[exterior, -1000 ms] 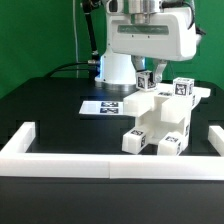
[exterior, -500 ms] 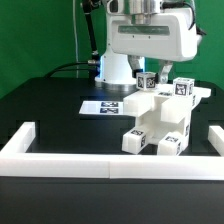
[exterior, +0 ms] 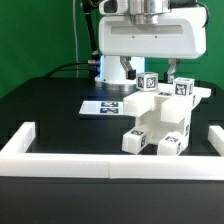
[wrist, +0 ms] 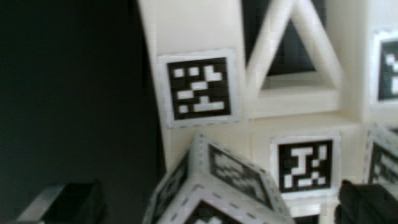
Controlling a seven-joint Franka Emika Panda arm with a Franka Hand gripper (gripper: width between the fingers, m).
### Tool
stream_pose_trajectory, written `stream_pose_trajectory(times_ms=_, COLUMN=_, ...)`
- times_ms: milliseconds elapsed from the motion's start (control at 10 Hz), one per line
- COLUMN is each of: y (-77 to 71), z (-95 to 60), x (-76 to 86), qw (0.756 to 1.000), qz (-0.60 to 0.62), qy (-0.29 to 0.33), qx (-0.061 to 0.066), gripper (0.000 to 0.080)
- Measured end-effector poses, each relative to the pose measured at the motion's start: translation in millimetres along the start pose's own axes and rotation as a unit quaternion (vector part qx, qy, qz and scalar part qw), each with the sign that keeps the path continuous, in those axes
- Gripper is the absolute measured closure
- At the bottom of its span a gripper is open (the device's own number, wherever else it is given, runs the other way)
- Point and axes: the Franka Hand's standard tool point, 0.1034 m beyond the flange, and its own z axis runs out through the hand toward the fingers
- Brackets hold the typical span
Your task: Assemble chair
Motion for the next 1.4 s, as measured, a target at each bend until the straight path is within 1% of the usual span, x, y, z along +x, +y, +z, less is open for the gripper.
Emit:
stream_pose_trajectory(times_ms=200, y=0.2, z=0.0, x=0.1, qw=0.997, qz=-0.072, qy=0.0, qx=0.0, gripper=0.015)
stream_pose_trajectory(times_ms=400, y=-0.1, z=0.1, x=-0.1, qw=0.989, qz=-0.15, qy=0.0, qx=-0.001, gripper=0.015)
stream_pose_trajectory(times_ms=600, y=0.7, z=-0.1, x=0.6, qw=0.972, qz=-0.235, qy=0.0, qx=-0.001, gripper=0.015)
stream_pose_trajectory(times_ms=900, y=1.1, z=-0.1, x=0.8, qw=0.945, qz=-0.326, qy=0.0, qx=-0.001, gripper=0.015)
stream_pose_trajectory(times_ms=1000, y=1.1, z=-0.1, x=0.8, qw=0.946, qz=-0.325, qy=0.0, qx=-0.001, gripper=0.015)
stream_pose_trajectory(times_ms=1100, y=1.2, z=-0.1, x=0.8, qw=0.946, qz=-0.325, qy=0.0, qx=-0.001, gripper=0.0273)
stream_pose_trajectory(times_ms=1200, y=1.2, z=-0.1, x=0.8, qw=0.946, qz=-0.325, qy=0.0, qx=-0.001, gripper=0.0425)
stream_pose_trajectory(times_ms=1300, y=1.2, z=-0.1, x=0.9, qw=0.946, qz=-0.325, qy=0.0, qx=-0.001, gripper=0.0514)
stream_pose_trajectory(times_ms=1400, y=1.2, z=-0.1, x=0.8, qw=0.946, qz=-0.324, qy=0.0, qx=-0.001, gripper=0.0514)
